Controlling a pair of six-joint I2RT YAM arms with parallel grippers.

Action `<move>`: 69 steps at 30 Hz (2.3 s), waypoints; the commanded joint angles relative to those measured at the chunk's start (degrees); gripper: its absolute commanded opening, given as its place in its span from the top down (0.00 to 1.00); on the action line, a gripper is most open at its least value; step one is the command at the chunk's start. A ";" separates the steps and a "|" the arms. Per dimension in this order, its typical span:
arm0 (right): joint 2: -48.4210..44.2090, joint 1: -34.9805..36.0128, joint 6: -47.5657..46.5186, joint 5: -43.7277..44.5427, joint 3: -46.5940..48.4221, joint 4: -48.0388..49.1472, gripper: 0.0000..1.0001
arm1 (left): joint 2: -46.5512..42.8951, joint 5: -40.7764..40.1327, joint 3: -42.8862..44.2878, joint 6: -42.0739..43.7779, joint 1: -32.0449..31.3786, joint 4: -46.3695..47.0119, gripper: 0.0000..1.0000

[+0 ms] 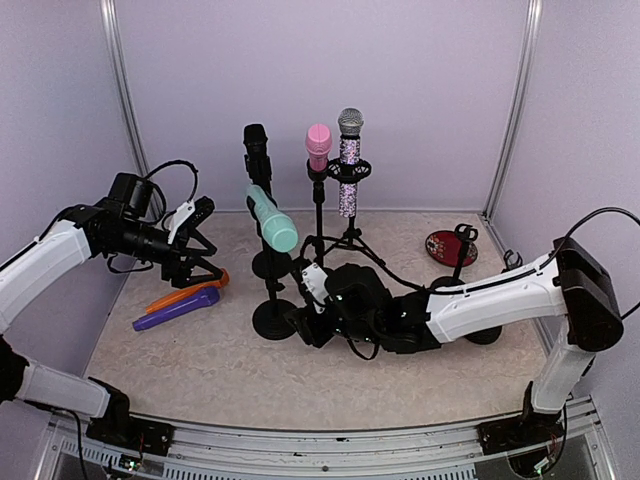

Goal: Remove the microphone from the stand
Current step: Unscrew the knob on the stand of the microphone stand.

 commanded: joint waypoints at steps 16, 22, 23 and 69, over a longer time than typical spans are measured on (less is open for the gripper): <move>11.75 -14.32 55.99 -40.60 -2.35 33.89 0.51 | -0.29 0.23 1.82 1.35 0.67 -1.04 0.21; 15.09 -14.58 61.26 -39.80 -0.34 38.45 0.53 | -0.84 -0.02 1.14 1.90 0.64 -1.04 0.21; 15.68 -14.52 61.90 -39.87 0.27 38.98 0.53 | -0.85 -0.04 1.09 1.89 0.67 -1.04 0.21; 14.22 -10.51 34.34 -15.38 13.83 -11.54 1.00 | 2.01 -5.92 -3.61 -16.27 -7.91 23.13 0.25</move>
